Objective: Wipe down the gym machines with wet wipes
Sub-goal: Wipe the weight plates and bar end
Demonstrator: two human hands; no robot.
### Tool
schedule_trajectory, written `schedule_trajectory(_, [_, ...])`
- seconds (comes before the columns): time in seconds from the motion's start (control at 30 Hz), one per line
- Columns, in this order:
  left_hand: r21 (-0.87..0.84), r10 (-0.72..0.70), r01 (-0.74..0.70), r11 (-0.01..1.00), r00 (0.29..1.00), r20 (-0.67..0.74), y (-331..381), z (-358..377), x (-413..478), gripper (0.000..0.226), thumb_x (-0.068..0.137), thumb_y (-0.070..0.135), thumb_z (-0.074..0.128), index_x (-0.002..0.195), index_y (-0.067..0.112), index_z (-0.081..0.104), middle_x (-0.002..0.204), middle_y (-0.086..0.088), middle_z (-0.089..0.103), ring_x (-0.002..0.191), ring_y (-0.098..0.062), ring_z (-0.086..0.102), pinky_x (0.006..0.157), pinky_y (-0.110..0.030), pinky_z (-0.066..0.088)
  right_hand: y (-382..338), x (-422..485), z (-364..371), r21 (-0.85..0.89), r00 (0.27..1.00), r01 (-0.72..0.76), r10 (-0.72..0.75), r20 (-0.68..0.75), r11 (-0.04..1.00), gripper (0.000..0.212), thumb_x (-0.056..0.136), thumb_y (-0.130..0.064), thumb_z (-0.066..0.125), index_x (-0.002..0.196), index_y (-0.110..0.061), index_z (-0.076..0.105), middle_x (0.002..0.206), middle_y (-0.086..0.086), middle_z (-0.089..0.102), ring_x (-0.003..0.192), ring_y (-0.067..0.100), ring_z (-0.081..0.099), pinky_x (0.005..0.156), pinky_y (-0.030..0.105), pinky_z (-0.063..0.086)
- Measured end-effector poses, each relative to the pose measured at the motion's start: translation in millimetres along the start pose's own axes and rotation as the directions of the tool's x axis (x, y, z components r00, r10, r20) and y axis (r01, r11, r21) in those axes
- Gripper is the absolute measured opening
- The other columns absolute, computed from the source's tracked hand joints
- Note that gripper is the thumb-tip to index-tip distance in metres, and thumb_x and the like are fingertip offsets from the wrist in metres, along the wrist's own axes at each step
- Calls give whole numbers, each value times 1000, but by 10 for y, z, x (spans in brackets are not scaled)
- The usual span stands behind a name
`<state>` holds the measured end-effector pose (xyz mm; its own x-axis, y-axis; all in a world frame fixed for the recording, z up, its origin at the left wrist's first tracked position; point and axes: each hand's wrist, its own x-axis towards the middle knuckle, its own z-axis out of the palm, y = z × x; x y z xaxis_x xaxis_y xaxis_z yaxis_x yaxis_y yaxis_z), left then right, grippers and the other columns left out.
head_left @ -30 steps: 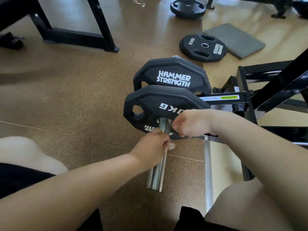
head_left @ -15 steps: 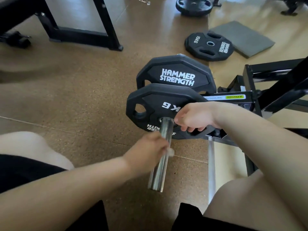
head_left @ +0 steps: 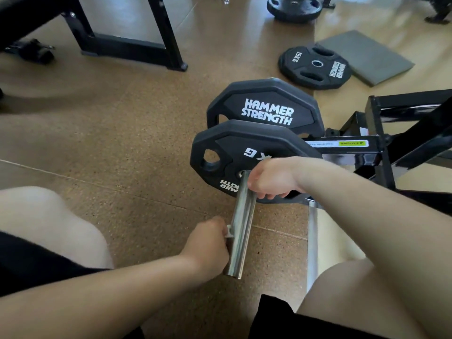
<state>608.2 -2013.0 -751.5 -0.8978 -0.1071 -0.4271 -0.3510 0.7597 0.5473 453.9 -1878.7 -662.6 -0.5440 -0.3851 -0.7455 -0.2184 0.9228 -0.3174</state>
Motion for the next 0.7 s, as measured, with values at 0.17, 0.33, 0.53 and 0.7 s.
schedule_trajectory(0.17, [1,76,-76,997,994,-73,151,-98,204,16,96,9,55,87,22,60,85,3,67,82,-23,65,71,-35,51,5,45,183,-22,996,-17,15,-83,1000,30,101,-19,48,96,-2,72,93,25,75,68,28,68,67,44,63])
schedule_trajectory(0.33, [-88,264,-266,960,964,-33,298,-571,208,14,96,17,63,87,27,66,83,10,65,78,-8,61,67,-27,50,111,-168,380,592,999,2,28,-41,806,24,105,-27,60,105,-6,71,96,17,77,84,30,78,79,42,65])
schedule_trajectory(0.53, [-441,353,-396,806,918,-180,382,-707,418,15,97,14,65,94,27,74,86,9,72,83,-8,69,77,-37,60,11,-344,413,863,941,255,92,-325,435,13,100,-13,67,107,-3,71,95,18,78,87,30,77,83,42,63])
schedule_trajectory(0.7, [-384,427,-392,836,904,7,295,-632,510,45,100,6,59,142,22,58,116,11,70,111,-5,65,105,-30,52,168,-363,370,781,848,57,382,-366,622,4,98,-4,66,99,-2,68,87,20,75,69,26,73,62,36,65])
